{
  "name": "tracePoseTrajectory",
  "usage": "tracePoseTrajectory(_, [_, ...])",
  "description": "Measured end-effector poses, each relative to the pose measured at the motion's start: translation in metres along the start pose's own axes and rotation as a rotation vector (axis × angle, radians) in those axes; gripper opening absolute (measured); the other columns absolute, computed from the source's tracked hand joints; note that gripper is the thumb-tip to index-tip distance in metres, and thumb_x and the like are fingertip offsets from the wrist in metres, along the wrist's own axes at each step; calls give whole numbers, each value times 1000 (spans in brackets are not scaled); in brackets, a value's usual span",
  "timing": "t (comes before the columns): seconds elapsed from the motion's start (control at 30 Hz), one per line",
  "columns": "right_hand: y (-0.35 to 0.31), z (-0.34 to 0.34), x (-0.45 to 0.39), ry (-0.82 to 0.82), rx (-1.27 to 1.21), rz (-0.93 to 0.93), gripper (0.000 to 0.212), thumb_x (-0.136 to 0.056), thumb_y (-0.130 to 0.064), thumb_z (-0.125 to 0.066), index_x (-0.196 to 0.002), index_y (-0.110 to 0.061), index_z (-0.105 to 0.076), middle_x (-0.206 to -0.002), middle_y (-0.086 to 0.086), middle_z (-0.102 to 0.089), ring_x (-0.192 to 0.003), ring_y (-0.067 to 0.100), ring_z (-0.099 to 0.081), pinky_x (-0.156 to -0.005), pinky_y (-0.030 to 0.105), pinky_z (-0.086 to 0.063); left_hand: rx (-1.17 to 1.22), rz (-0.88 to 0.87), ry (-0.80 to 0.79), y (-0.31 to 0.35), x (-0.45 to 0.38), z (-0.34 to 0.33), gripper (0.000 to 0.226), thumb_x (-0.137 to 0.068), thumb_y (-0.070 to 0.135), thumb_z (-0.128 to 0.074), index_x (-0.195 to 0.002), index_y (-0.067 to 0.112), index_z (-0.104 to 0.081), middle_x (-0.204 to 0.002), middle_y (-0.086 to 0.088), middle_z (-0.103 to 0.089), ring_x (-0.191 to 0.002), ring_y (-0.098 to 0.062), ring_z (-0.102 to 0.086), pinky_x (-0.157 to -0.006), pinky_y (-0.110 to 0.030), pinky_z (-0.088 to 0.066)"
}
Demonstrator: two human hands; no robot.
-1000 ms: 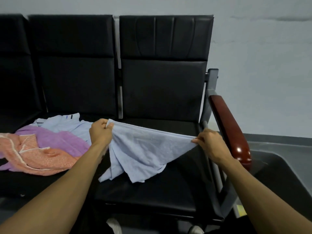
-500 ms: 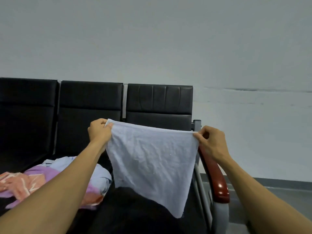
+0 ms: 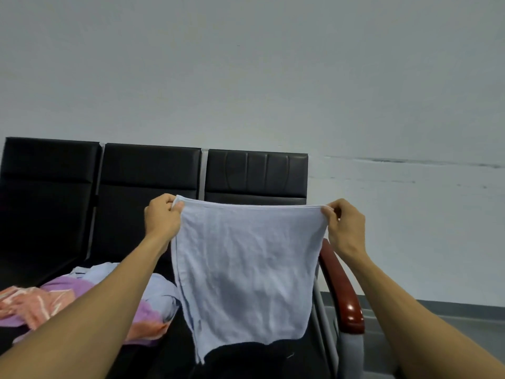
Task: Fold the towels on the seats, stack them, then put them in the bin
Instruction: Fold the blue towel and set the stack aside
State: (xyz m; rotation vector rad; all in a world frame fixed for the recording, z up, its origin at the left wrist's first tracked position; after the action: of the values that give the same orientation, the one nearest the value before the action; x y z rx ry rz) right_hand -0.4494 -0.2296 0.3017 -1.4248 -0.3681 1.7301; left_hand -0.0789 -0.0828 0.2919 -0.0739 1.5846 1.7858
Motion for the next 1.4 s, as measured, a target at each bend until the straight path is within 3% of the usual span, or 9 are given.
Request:
tracePoseTrajectory(0.13, [6,-6,10,-61,-65,-87,17,-102,-16,-49,-94,-3,-56,-83,-3,-57,-79,16,-52,-64,22,-38,-85,-19,-69,-5,9,-5,20,-104,17,-44,-91,6,-54,-85,-8,-56,-73,-20,-48,-55,-31,-36])
tracePoseTrajectory(0.2, [8,-7,16,-36,-79,-119,18,-103,-17,-47,-95,-4,-54,-83,-5,-54,-78,14,-49,-60,15,-35,-137,-29,-104,-8,14,-9,19,-106,18,-40,-96,7,-51,-89,-6,-55,-73,-18,-49,-56,-31,-37])
tracePoseTrajectory(0.53, [38,-28,21,20,-106,-242,17,-104,-19,-44,-96,-7,-52,-85,-5,-53,-74,3,-47,-59,12,-35,-217,44,-195,-45,19,-46,20,-105,15,-40,-91,6,-52,-86,-8,-54,-72,-19,-46,-56,-32,-35])
tracePoseTrajectory(0.73, [117,-89,33,-167,136,-278,17,-102,-22,-47,-92,-10,-55,-86,-2,-57,-74,12,-52,-68,31,-39,-311,224,-263,-129,30,-95,30,-98,11,-43,-68,10,-48,-73,-8,-52,-72,-26,-45,-55,-35,-29])
tracePoseTrajectory(0.97, [210,-160,75,-315,208,-420,23,-96,-18,-56,-77,-8,-63,-75,1,-63,-65,3,-53,-51,11,-32,-334,411,-317,-224,60,-150,33,-101,15,-46,-69,7,-51,-70,-7,-53,-62,-19,-46,-52,-31,-33])
tracePoseTrajectory(1.03, [223,-173,89,-323,156,-502,25,-95,-20,-56,-76,-6,-63,-72,3,-66,-65,8,-59,-54,16,-44,-298,445,-311,-238,68,-158,34,-100,18,-49,-68,11,-55,-71,-7,-55,-67,-22,-50,-58,-32,-38])
tracePoseTrajectory(1.1, [229,-183,105,-322,83,-564,25,-95,-20,-56,-77,-4,-64,-71,5,-67,-67,16,-65,-60,32,-55,-287,471,-314,-244,77,-166,37,-98,18,-52,-62,11,-52,-64,-6,-52,-67,-26,-50,-62,-33,-38])
tracePoseTrajectory(1.23, [222,-204,142,-357,-69,-665,21,-99,-18,-60,-86,-3,-64,-75,8,-68,-69,19,-69,-63,37,-62,-264,545,-298,-244,99,-187,33,-94,11,-62,-62,3,-59,-62,-8,-54,-79,-38,-62,-69,-34,-41])
tracePoseTrajectory(1.4, [207,-226,173,-443,-231,-779,18,-98,-15,-62,-83,-4,-64,-73,13,-69,-65,25,-72,-63,40,-63,-238,430,-488,-228,130,-205,17,-93,14,-67,-78,6,-67,-64,-3,-58,-60,-16,-53,-53,-23,-41])
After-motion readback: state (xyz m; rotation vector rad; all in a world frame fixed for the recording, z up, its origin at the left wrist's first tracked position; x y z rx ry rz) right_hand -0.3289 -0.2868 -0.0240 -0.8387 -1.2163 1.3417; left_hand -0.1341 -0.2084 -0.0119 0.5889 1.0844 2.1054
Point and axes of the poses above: each hand's wrist, its own x-axis away from the middle knuckle, its own z-axis out of the back of the hand, y = z × x, the point moved 5 cm from there along -x, towards the middle knuckle
